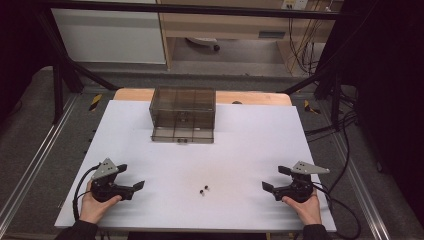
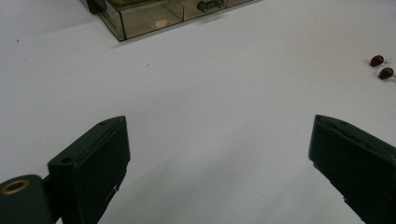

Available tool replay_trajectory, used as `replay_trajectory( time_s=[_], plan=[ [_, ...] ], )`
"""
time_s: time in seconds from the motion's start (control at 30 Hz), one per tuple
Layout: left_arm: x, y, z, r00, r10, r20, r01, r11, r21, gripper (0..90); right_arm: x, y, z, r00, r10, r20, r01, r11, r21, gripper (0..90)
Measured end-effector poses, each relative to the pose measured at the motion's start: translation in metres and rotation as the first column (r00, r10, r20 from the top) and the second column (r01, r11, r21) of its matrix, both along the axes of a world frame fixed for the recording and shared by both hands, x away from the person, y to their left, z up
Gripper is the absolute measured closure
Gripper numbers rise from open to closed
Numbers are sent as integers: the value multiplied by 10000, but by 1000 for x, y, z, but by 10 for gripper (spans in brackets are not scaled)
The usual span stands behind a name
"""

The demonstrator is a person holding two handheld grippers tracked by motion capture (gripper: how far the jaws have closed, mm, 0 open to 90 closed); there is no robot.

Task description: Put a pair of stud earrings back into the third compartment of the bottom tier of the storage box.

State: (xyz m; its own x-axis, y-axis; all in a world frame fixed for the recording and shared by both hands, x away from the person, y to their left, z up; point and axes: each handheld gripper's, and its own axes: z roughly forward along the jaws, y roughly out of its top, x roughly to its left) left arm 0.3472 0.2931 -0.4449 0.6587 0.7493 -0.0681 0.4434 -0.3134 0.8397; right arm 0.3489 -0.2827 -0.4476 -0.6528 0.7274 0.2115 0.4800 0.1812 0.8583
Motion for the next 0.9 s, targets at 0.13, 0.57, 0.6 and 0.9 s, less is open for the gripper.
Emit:
replay_trajectory(
  time_s=[0.13, 0.57, 0.6, 0.9],
  plan=[
    [0, 0, 0, 10000, 25, 13, -25, 10000, 23, 50, 0, 0, 1, 10000, 34, -35, -33, 10000, 66, 14],
    [0, 0, 0, 10000, 9, 11, -9, 10000, 0, 49, -1, 10, 9, 9999, 82, 80, -80, 9997, -246, 14],
    [0, 0, 0, 10000, 12, 11, -12, 10000, -2, 50, -2, 13, 11, 9999, 94, 51, -92, 9993, -349, 14],
    [1, -1, -1, 10000, 21, -20, -21, 10000, 32, 50, -1, 34, 14, 9993, 356, -75, -360, 9974, -629, 16]
  ],
)
